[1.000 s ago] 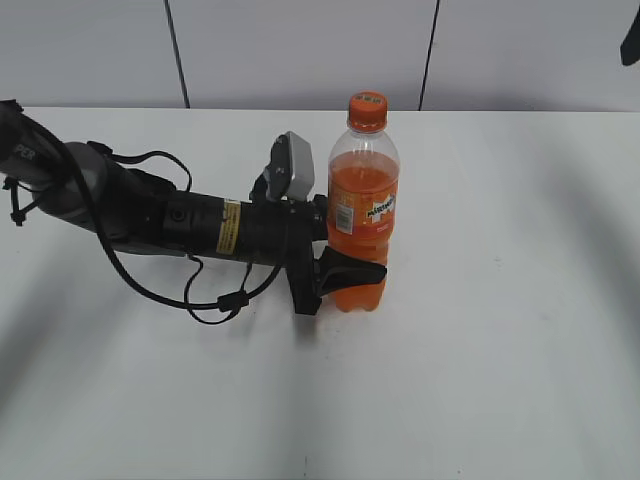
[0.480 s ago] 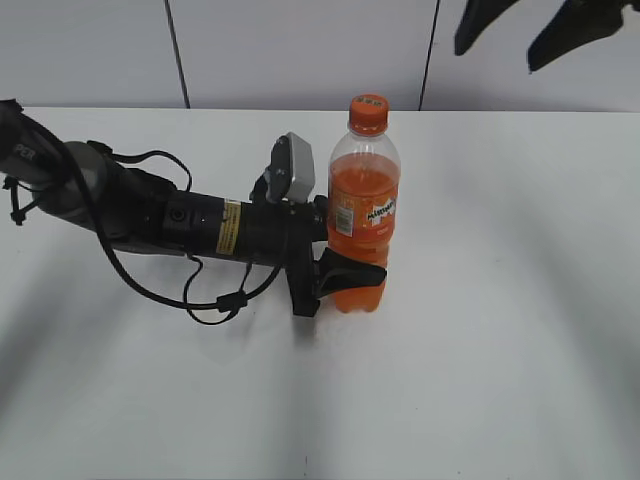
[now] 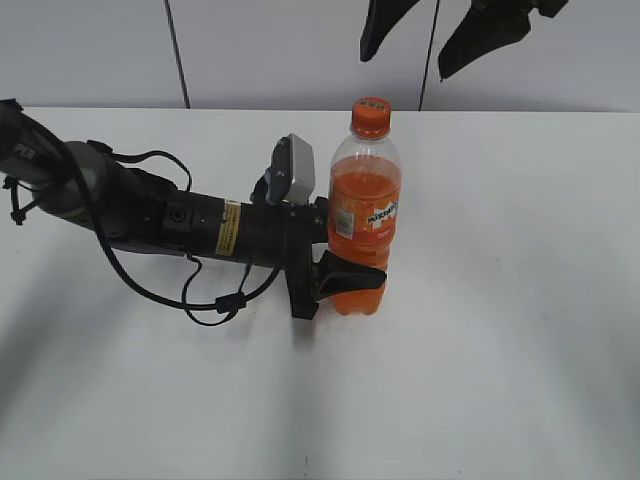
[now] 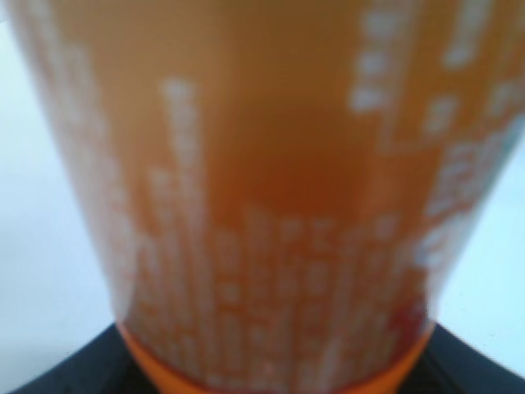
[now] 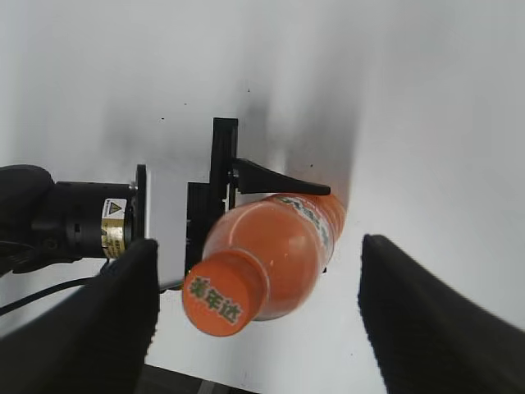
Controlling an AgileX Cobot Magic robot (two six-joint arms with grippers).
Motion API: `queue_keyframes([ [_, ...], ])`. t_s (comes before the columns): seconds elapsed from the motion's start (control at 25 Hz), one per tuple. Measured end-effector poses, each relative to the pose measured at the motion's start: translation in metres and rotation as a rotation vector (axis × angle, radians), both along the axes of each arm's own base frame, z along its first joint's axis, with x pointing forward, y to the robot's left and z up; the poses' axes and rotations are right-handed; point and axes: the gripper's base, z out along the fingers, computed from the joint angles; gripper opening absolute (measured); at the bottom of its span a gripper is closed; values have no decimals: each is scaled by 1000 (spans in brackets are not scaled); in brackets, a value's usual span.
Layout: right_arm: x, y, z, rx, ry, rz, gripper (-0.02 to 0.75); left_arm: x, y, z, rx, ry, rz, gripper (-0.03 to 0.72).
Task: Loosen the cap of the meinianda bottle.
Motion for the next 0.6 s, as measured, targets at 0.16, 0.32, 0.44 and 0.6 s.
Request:
queue_keyframes([
  [0.16,-6,13,-3,-19,6,-10,565,0,0,0,0,0,-3,405],
  [0.32,-13,24,-6,-37,6,1,565,0,0,0,1,-1,-3,405],
  [0.44,-14,27,-6,-38,10,-10,565,0,0,0,1,-1,-4,405],
  [0.6,-15,26,-14,-50,37,-24,565,0,0,0,1,-1,-4,405],
])
